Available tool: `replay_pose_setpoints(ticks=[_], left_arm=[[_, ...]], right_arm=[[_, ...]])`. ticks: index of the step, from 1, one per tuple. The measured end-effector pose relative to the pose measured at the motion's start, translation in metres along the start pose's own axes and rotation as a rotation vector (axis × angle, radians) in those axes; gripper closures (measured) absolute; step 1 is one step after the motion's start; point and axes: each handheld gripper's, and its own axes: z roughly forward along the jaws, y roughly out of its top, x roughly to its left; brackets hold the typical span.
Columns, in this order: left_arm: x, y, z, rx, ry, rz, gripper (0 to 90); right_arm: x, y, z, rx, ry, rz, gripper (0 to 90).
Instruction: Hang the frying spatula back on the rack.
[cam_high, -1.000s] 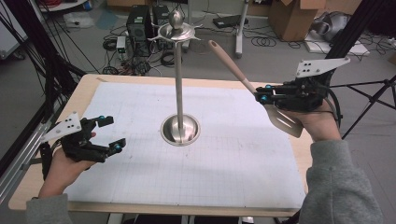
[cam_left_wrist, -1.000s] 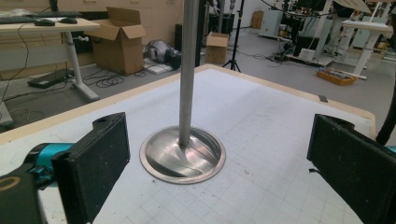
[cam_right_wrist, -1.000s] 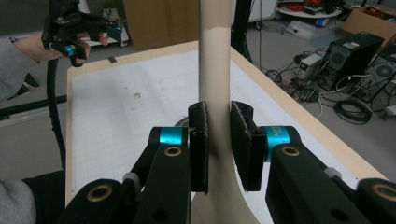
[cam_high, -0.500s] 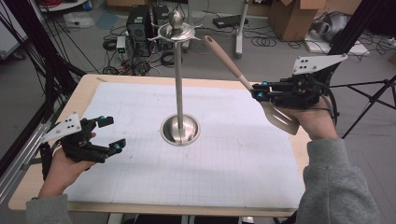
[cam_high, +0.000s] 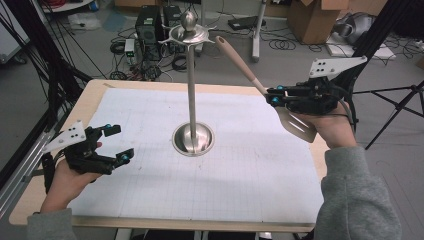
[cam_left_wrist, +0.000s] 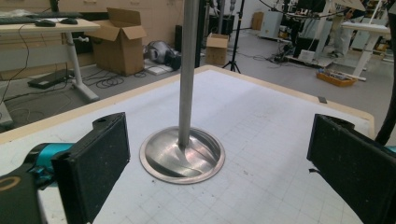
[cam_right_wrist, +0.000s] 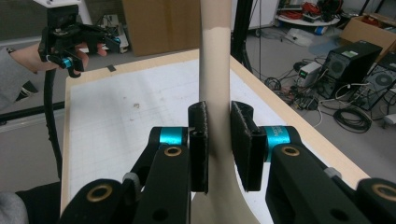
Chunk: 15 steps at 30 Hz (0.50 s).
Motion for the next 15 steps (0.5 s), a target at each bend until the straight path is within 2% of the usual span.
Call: replay_pose_setpoints(ticks=[3,15], left_arm=[[-0.001,0.000,0.000,0.010,0.005,0.010,6.3],[0.000,-0.001,-0.001,0.009,0.007,0.004,6.3]], right_arm=[[-0.001,0.000,0.002,-0.003,0.004,-0.004,77.8],[-0.003,-0.001,0.012,0.002,0.010,0.010,77.7]])
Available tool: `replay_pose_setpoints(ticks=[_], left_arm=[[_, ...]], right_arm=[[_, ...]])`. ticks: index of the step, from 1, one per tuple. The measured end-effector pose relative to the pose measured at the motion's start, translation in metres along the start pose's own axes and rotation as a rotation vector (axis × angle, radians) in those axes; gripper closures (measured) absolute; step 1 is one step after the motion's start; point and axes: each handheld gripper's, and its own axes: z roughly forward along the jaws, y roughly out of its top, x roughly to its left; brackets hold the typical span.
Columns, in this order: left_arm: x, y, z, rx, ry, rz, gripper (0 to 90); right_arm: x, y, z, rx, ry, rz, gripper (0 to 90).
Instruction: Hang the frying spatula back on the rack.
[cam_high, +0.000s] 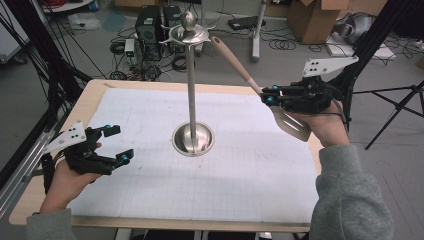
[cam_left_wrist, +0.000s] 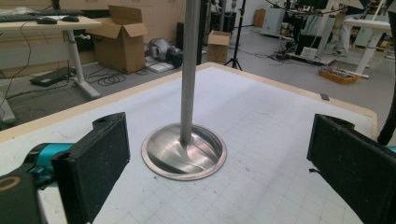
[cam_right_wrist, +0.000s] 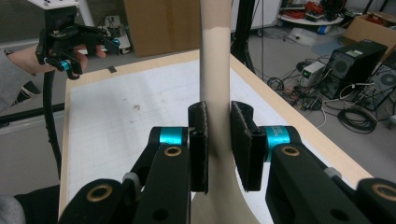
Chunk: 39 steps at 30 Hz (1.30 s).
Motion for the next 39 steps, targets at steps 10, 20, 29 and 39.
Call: replay_pose_setpoints(ticks=[10,20,29,39], left_arm=[[0.000,-0.001,0.001,0.003,0.001,-0.002,6.3],[0.000,-0.002,0.001,0.006,0.000,-0.002,6.3],[0.000,-0.001,-0.001,0.002,0.001,-0.003,6.3],[-0.001,-0.001,-0.001,0.001,0.001,-0.004,6.3]], right_arm=[[-0.003,-0.007,0.006,-0.023,0.014,0.010,77.7],[-0.003,-0.009,0.018,-0.012,0.025,0.023,77.7],[-0.005,-0.011,0.030,0.002,0.040,0.029,77.7],[-0.004,-0.011,0.042,0.023,0.037,0.026,77.6]])
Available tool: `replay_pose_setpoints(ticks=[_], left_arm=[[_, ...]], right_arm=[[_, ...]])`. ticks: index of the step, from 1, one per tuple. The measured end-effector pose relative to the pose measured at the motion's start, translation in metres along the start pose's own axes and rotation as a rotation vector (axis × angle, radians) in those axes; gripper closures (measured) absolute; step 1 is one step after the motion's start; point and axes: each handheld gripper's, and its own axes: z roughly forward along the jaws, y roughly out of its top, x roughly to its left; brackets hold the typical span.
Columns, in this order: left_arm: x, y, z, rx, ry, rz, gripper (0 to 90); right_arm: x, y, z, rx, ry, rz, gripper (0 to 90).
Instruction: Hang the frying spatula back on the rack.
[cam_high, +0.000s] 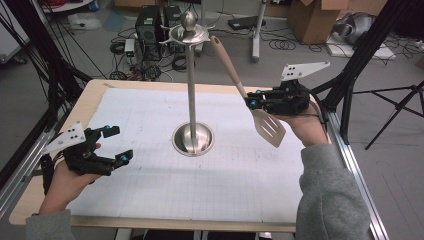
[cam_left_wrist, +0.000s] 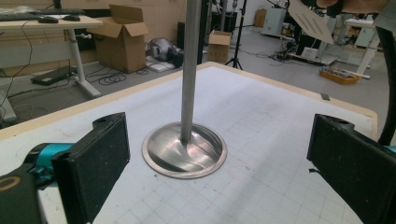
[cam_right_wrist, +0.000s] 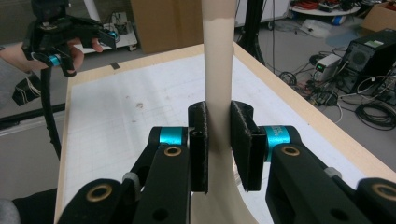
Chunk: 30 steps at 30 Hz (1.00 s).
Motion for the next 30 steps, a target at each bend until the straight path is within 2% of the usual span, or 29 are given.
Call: replay_pose_setpoints(ticks=[8,23,30], left_arm=[[0.000,0.000,-0.001,-0.002,0.001,0.001,6.3],[-0.001,0.000,-0.003,-0.005,0.004,0.000,6.3],[-0.001,-0.001,-0.006,-0.009,0.006,-0.004,6.3]], right_arm=[[-0.002,-0.004,0.010,-0.014,0.005,-0.005,77.6],[-0.001,-0.002,0.034,0.010,-0.002,-0.007,77.8],[-0.002,-0.002,0.047,0.010,0.009,-0.008,77.8]])
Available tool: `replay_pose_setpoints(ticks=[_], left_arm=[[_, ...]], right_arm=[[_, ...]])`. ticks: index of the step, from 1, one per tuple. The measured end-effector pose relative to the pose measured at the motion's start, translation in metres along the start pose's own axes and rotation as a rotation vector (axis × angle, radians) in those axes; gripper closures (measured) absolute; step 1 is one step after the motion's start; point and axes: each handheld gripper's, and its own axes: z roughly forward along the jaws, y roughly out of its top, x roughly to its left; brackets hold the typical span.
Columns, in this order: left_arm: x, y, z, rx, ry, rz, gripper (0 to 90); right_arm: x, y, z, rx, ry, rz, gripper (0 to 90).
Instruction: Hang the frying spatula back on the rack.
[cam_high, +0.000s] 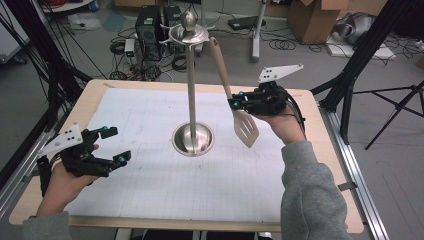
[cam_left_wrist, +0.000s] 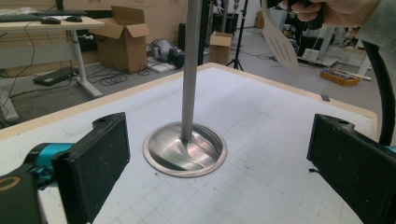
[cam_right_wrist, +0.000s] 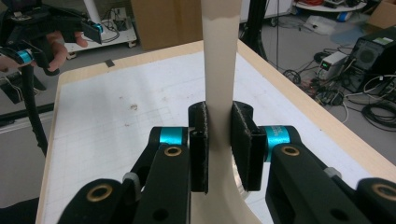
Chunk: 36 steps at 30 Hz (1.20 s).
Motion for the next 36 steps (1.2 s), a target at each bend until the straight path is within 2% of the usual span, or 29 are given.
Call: replay_pose_setpoints(ticks=[8,21,28,33,36], left_arm=[[-0.001,0.000,-0.003,-0.005,0.004,0.001,6.3],[-0.002,0.000,-0.006,-0.006,0.009,0.002,6.3],[-0.002,0.000,-0.006,-0.005,0.010,0.004,6.3],[-0.002,0.000,-0.006,-0.003,0.011,0.003,6.3],[-0.002,-0.001,-0.006,-0.004,0.011,0.000,6.3]], right_arm=[[0.000,0.000,0.012,-0.003,0.010,0.000,77.8],[0.001,0.002,0.030,-0.016,-0.004,-0.006,77.7],[0.001,0.002,0.031,-0.016,-0.008,-0.007,77.6],[0.002,0.001,0.028,-0.018,-0.039,-0.012,76.0],[0.003,-0.001,0.024,-0.046,-0.046,-0.003,69.5]])
